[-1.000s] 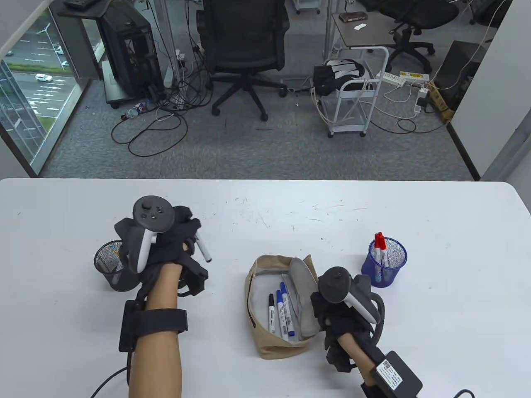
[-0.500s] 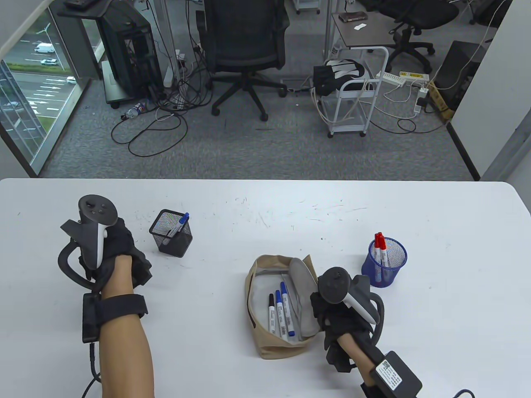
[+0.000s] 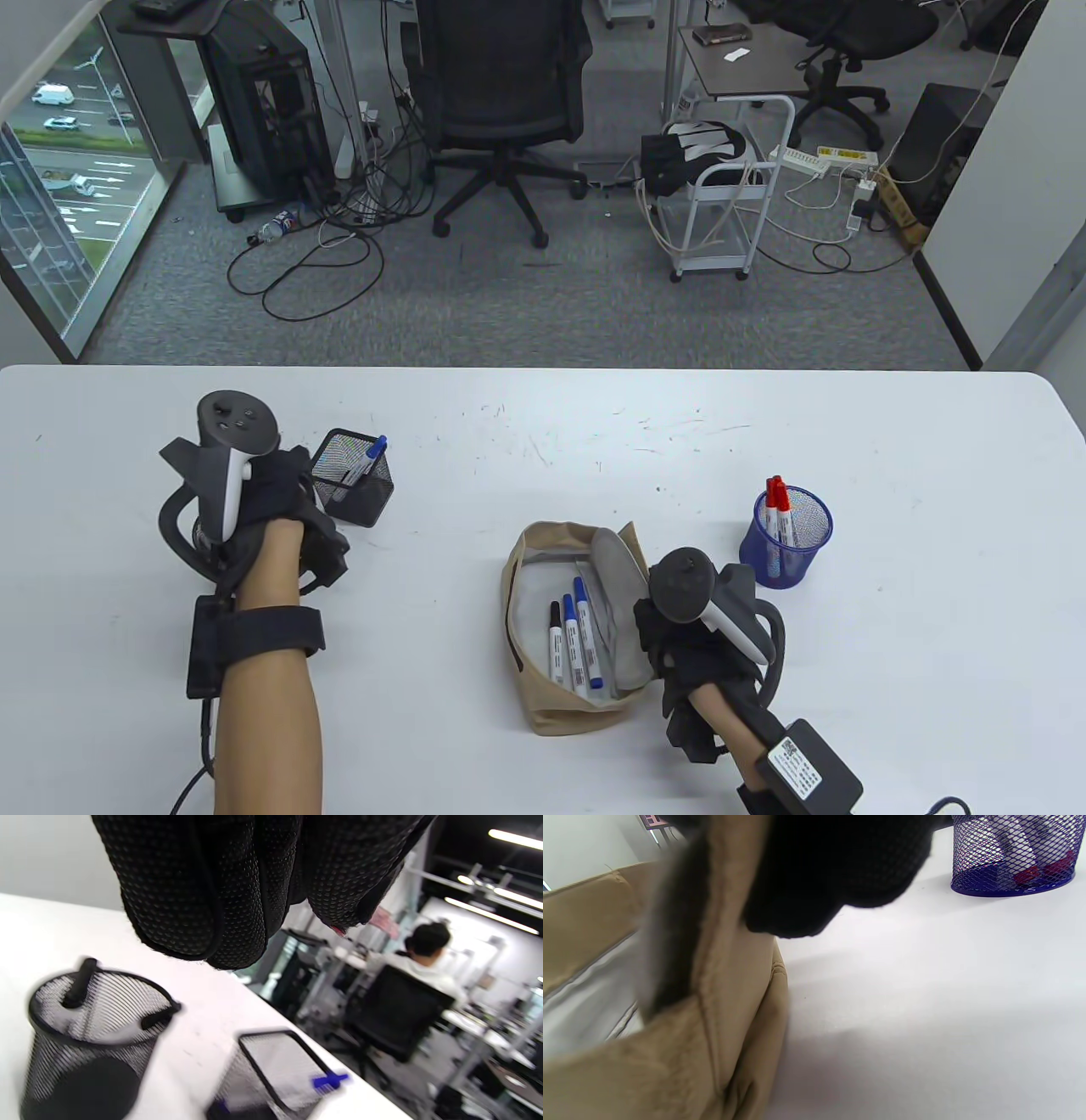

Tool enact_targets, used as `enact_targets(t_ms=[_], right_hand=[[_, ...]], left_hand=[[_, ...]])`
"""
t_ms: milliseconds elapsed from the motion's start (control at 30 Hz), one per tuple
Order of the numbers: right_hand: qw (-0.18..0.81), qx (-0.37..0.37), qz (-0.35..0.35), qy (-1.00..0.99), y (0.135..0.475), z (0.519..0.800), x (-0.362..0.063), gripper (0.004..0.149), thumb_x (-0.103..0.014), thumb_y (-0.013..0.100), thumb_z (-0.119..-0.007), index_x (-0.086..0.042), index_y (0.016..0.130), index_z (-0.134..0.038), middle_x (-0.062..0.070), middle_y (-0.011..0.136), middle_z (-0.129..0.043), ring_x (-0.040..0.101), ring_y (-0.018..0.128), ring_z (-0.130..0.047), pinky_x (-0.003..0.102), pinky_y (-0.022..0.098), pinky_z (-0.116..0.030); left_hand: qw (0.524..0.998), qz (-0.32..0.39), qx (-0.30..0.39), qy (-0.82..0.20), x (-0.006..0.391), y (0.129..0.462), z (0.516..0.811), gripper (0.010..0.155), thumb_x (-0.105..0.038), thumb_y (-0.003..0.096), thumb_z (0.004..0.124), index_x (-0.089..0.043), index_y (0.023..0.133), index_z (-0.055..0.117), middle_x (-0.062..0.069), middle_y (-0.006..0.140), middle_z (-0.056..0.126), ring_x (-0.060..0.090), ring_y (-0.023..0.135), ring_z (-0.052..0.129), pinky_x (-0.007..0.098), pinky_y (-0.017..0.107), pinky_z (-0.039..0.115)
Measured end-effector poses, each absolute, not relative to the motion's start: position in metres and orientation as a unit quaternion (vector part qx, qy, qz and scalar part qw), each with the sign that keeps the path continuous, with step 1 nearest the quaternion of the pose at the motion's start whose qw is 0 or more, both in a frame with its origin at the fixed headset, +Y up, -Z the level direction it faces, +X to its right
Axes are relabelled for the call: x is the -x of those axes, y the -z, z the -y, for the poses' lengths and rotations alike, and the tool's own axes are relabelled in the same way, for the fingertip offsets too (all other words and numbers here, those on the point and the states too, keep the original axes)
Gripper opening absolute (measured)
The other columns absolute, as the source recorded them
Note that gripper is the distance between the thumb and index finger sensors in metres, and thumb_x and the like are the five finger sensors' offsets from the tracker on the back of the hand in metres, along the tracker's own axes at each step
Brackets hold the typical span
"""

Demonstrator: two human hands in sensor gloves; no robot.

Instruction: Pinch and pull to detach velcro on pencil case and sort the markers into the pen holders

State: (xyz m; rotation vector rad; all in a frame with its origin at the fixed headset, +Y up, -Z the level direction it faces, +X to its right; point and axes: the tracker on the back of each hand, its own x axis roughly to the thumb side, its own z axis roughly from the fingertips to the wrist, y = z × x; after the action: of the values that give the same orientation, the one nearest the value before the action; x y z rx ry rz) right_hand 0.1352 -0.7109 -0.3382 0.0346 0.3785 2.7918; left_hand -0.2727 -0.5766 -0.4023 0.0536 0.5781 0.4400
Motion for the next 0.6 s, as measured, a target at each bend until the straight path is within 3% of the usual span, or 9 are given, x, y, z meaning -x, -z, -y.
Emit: enact_targets(t_ms=[133,367,600], right_hand=[[0.161,-0.012,-0.133,-0.978,0.338,0.711,-0.135,0.056,-0.029,0.051,-0.084,0.002,0.096,-0.072,0.015,0.068,-0.103,0.016,0.021,-0.105,0.028,0.016,-0.089],[0.164,-0.011,-0.133,-0.977,0.338,0.711,-0.136,0.056,-0.029,0.051,-0.084,0.002,0.096,-0.072,0.015,0.068,-0.103,0.016,0.021,-0.105,0.028,0.016,-0.089],[0.169,-0.011,-0.136,-0.976,0.338,0.712,-0.137,0.056,-0.029,0.051,-0.084,0.002,0.096,-0.072,0.015,0.068,-0.103,0.016,0.021,-0.105,0.028,0.016,-0.089]], left_hand=[[0.955,-0.201,0.003,-0.220,0.209,0.402,0.574,0.060,-0.038,0.0443,0.095,-0.011,0.097,0.085,0.013,0.085,0.105,0.027,0.062,0.114,0.034,0.036,0.102],[0.960,-0.079,0.121,-0.242,0.105,0.389,0.592,0.061,-0.039,0.0445,0.095,-0.009,0.097,0.085,0.014,0.085,0.104,0.028,0.062,0.114,0.033,0.035,0.103],[0.948,-0.047,0.257,-0.184,0.037,0.385,0.634,0.064,-0.039,0.0455,0.094,-0.006,0.099,0.082,0.018,0.087,0.102,0.030,0.064,0.113,0.034,0.036,0.103]])
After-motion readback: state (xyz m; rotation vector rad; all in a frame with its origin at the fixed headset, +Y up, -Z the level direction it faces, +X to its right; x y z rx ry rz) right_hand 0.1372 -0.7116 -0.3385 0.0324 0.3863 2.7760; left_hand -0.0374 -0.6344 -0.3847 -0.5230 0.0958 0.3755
